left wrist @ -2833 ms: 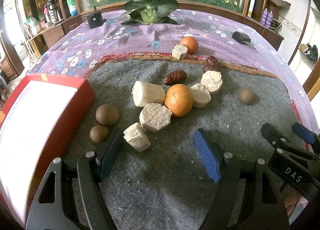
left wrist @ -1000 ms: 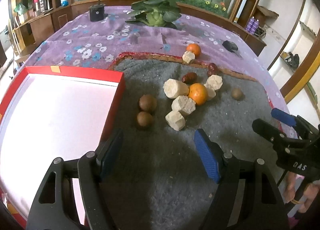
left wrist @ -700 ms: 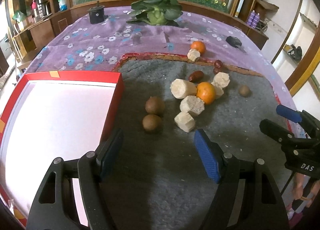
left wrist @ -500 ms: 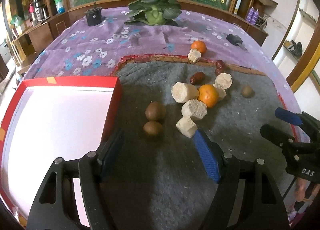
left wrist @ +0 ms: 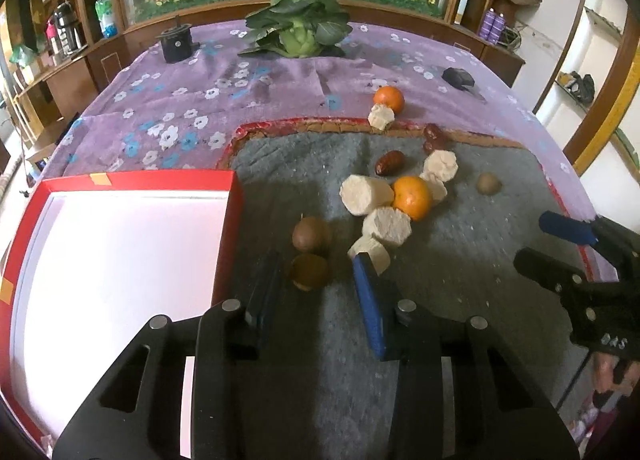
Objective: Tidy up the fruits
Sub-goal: 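Grasp a brown round fruit with the left gripper, then carry the brown fruit into the tray with left gripper while right gripper carries a cream chunk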
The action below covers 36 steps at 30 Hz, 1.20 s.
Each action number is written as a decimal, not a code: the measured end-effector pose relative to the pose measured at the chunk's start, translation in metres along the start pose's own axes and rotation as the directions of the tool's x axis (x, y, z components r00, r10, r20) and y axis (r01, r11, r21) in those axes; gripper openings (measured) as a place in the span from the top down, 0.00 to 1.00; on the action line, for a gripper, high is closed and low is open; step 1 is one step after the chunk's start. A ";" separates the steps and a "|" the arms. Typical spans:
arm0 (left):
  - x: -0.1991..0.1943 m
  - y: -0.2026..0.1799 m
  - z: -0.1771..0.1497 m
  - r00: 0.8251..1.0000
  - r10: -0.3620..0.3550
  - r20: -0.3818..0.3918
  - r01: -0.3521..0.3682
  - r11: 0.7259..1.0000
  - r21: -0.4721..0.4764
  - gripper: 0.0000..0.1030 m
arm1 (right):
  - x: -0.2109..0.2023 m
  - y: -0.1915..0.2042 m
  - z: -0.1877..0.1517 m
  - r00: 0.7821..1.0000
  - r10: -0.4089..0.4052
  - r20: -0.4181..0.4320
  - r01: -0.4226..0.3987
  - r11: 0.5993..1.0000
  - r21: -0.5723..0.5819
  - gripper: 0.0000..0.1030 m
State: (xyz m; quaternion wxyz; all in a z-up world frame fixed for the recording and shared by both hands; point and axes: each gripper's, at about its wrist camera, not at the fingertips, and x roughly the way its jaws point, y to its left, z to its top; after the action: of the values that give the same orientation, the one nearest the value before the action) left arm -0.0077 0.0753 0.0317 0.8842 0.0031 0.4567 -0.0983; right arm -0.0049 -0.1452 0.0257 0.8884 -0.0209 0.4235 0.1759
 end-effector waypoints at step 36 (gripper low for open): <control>-0.065 0.037 -0.017 0.993 0.096 0.073 -0.090 0.992 -0.085 0.78 | 0.052 0.085 0.040 0.938 0.339 -0.077 -0.347 0.928 -0.138 0.44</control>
State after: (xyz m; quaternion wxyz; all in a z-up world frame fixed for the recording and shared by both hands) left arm -0.0512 0.1243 0.0713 0.9041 -0.0154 0.4252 -0.0385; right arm 0.0271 -0.0425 0.0217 0.8287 -0.0173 0.4290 0.3590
